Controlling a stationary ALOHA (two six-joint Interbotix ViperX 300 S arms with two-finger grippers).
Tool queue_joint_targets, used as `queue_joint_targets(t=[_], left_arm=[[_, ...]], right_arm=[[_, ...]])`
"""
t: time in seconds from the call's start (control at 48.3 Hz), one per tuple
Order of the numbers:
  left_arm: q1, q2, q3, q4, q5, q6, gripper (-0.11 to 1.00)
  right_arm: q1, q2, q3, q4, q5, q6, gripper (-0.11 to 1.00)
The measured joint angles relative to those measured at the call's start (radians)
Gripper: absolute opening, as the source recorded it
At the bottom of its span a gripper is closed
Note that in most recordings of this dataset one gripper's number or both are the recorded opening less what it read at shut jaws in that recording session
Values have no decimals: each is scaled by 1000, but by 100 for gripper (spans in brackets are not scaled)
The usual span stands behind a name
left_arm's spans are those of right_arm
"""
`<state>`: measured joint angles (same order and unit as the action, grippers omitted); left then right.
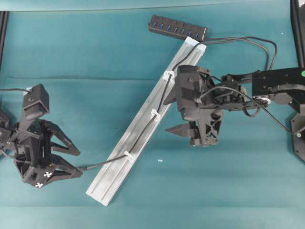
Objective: Pass the USB cable through three rings with both arms.
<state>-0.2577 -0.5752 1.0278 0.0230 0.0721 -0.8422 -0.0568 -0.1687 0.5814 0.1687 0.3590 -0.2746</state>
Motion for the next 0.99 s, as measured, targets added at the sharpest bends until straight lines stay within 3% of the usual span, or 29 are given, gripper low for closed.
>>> queue_joint_targets(t=[0.29,0.559,0.767,0.995], left_arm=[[0,-48,0,0,-2,114,91],[35,-152,0,0,2,387,91],[100,-242,0,-2,5,460,91],[126,-350,-8,0,41,551,89]], right_arm=[[0,-38,3,-2,-44,51,87],[0,-112,25,-2,-101,87,87],[-2,-183,60,0,-110,98,87],[-2,-282,115,-2,-133,166,87]])
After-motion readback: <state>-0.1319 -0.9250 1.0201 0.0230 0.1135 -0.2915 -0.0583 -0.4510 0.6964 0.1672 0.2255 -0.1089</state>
